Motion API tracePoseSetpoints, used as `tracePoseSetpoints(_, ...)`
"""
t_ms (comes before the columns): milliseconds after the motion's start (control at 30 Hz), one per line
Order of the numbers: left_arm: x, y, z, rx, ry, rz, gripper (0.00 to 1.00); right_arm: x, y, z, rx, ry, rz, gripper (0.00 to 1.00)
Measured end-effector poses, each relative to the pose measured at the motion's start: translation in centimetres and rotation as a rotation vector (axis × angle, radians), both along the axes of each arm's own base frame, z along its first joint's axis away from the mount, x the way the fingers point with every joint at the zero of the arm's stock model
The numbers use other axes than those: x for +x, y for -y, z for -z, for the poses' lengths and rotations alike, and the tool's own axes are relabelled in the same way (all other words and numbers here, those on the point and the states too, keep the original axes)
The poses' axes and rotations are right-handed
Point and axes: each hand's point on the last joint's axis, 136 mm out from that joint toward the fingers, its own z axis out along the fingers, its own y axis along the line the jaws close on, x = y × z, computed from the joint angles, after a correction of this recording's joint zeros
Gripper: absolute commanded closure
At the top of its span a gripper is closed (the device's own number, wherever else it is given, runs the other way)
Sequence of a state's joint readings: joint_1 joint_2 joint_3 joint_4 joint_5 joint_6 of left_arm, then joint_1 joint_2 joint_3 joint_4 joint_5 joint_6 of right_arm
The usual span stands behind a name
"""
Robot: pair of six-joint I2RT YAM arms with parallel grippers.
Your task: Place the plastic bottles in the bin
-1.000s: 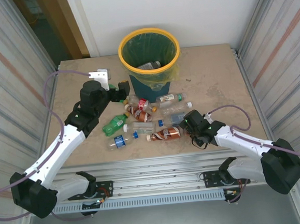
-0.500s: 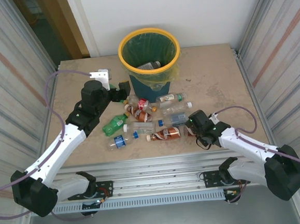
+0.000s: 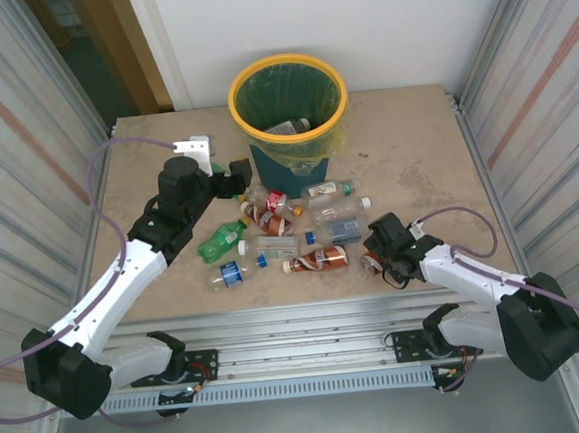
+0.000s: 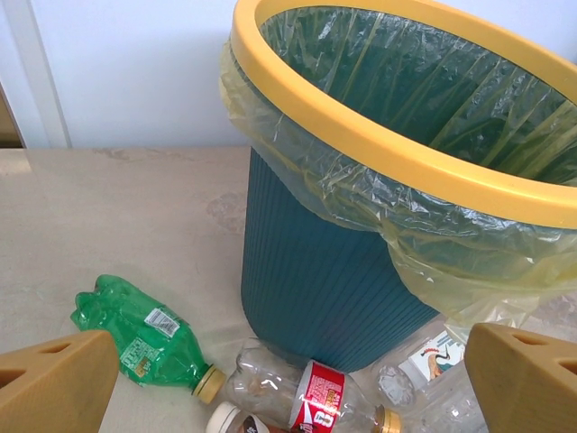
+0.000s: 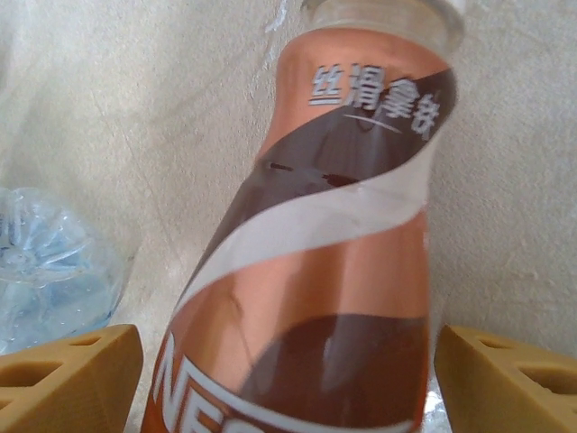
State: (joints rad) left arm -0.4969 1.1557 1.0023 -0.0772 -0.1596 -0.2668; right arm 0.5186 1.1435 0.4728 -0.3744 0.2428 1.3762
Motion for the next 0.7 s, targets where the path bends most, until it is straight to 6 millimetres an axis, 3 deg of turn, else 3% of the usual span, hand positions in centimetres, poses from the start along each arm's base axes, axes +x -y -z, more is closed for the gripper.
tracePoseSetpoints(367, 0.3, -0.9, 0.5, -0.013, -0.014, -0.029, 0.01, -0.5, 0.5, 1.0, -0.049, -0.087, -0.022, 0.45)
tracePoseSetpoints(700, 0.5, -2.3, 1.8, -0.030, -0.047, -0.075, 0.01, 0.4, 0.1, -0.1, -0.057, -0.064, -0.058, 0.55)
